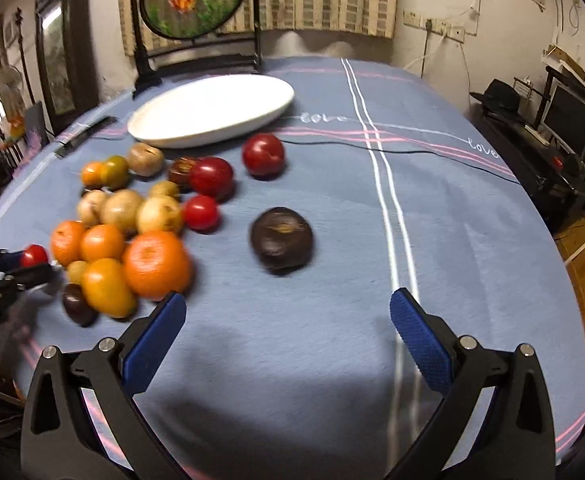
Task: Organize fruits
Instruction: 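Grasp the red tomato with the left tool while the right tool grasps the dark plum, then carry both fruits to the white plate and open both tools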
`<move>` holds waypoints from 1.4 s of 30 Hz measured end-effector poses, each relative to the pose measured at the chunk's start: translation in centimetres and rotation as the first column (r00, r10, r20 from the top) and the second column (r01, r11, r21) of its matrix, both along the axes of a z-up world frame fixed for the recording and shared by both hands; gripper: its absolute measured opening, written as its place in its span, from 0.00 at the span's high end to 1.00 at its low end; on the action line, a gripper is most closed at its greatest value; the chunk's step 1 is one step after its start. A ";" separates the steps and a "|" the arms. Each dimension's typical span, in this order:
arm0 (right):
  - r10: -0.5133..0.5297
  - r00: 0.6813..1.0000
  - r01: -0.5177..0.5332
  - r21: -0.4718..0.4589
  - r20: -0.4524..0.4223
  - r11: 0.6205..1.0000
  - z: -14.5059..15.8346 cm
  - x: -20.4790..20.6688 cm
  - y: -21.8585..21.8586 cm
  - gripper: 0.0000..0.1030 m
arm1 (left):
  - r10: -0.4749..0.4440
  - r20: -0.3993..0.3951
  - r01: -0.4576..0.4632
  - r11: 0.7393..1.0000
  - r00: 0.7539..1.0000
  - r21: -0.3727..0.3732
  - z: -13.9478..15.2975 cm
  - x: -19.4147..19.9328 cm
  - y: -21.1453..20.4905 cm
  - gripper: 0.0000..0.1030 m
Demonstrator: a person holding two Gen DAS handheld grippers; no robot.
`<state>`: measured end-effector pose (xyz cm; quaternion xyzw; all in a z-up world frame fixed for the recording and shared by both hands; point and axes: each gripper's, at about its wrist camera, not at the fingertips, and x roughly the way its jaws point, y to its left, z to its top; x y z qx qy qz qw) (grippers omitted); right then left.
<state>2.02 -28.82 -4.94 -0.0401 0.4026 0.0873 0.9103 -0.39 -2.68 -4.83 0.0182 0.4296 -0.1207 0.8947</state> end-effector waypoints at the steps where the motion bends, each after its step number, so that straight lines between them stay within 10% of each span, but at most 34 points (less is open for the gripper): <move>1: -0.001 1.000 0.001 -0.013 -0.012 1.000 -0.1 0.4 0.0 0.01 | 0.000 -0.001 0.000 1.000 1.000 -0.002 0.0 0.1 0.1 0.71; 9: 0.039 0.995 -0.045 -0.068 -0.091 0.997 -1.1 4.6 1.8 0.02 | 0.006 -0.001 -0.006 1.000 1.000 -0.023 0.1 1.0 0.9 0.71; 12: 0.043 0.990 -0.045 -0.016 -0.134 0.999 -1.7 5.8 1.7 0.42 | 0.004 0.003 -0.004 1.000 1.000 -0.028 0.2 1.2 1.0 0.71; 15: 0.033 0.992 -0.035 -0.014 -0.120 0.999 -1.6 6.0 1.5 0.55 | 0.003 0.005 -0.002 0.999 1.000 -0.035 0.2 1.3 1.2 0.71; 29: 0.058 0.997 -0.055 0.064 -0.043 0.996 0.1 3.2 0.7 0.56 | -0.001 0.006 0.001 0.999 1.000 -0.040 0.0 1.1 0.8 0.71; 42: 0.159 0.982 -0.166 0.054 0.104 0.985 6.7 5.0 3.4 0.56 | 0.006 0.152 -0.007 1.000 0.988 0.008 6.6 6.5 1.1 0.71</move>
